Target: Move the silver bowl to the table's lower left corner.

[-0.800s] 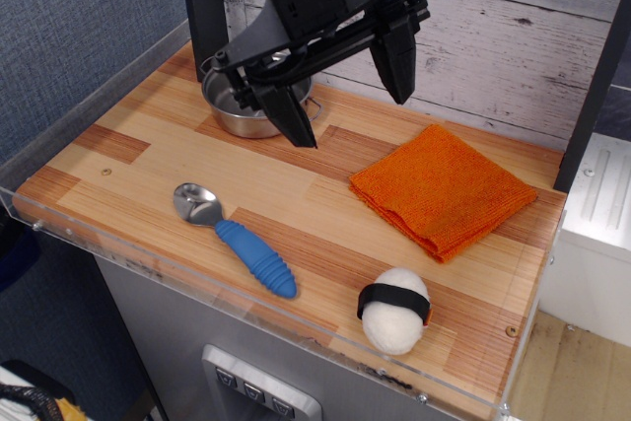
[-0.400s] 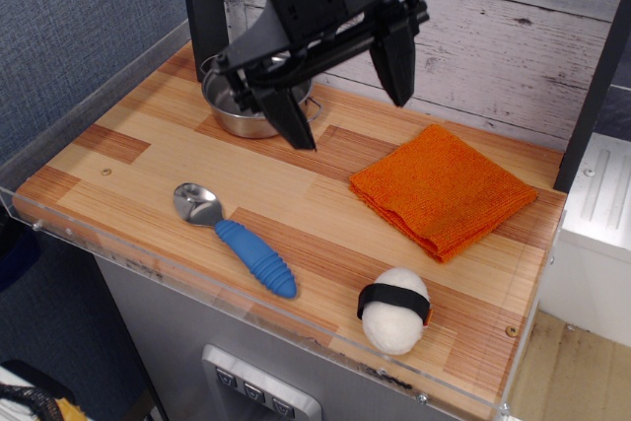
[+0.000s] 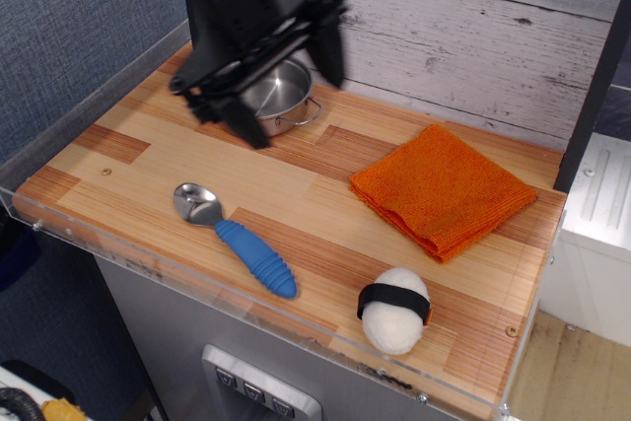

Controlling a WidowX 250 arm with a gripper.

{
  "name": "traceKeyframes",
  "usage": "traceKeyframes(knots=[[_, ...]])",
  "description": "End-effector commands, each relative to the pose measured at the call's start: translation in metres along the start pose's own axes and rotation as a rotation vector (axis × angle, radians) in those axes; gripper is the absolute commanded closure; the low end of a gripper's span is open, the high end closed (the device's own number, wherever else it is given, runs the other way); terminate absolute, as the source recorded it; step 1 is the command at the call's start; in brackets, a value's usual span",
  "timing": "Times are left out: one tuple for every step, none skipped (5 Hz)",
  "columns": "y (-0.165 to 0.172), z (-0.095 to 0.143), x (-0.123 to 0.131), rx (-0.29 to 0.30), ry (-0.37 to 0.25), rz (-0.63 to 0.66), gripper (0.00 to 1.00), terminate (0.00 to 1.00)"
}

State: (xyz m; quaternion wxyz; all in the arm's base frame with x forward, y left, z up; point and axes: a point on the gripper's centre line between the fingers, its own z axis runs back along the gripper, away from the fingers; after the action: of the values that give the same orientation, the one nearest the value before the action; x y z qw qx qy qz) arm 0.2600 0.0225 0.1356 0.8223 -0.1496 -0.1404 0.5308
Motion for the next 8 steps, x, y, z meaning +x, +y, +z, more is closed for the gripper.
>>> traceKeyframes(knots=[[-0.001,-0.02,0.047,0.005,-0.094,0.145,0.0,0.0],[-0.004,-0.033,0.069,0.014,-0.14,0.214,0.0,0.0],[0.0,-0.045,0.089,0.023,-0.169,0.267,0.0,0.0],[0.007,-0.058,0.103,0.048,-0.18,0.306,0.0,0.0],[0.013,-0.069,0.118,0.068,-0.191,0.338,0.0,0.0],[0.016,-0.082,0.128,0.087,-0.191,0.35,0.0,0.0],[0.014,-0.097,0.132,0.076,-0.164,0.355,0.0,0.0],[0.012,-0.103,0.129,0.091,-0.185,0.339,1.0,0.0]])
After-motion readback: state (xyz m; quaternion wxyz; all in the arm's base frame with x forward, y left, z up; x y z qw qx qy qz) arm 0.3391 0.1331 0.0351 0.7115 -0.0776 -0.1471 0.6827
